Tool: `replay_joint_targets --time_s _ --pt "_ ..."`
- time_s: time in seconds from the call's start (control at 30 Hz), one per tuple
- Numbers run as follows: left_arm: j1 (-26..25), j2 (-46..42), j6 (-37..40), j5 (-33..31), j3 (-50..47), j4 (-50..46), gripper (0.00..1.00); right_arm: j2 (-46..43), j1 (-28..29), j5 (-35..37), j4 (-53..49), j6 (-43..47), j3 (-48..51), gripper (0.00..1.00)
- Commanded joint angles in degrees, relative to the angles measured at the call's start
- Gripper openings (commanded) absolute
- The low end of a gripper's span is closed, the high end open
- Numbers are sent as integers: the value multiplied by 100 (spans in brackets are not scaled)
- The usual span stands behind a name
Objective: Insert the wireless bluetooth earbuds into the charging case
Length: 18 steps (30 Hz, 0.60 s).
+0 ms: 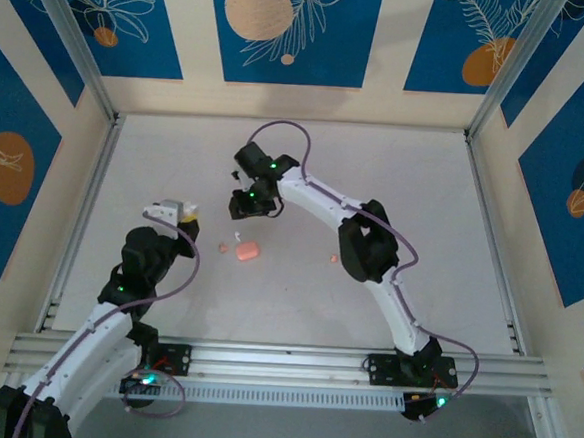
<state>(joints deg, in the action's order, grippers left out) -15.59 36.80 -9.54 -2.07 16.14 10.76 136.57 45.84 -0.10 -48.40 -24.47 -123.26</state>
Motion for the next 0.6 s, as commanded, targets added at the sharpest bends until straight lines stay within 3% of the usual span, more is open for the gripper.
replay_joint_targets --time_s 0.0,0.57 --pt "95 -72 42 -146 188 -224 15 447 167 214 -494 24 -601 36" --pt "115 -89 146 -110 170 -276 17 1009 443 571 -851 192 -940 32"
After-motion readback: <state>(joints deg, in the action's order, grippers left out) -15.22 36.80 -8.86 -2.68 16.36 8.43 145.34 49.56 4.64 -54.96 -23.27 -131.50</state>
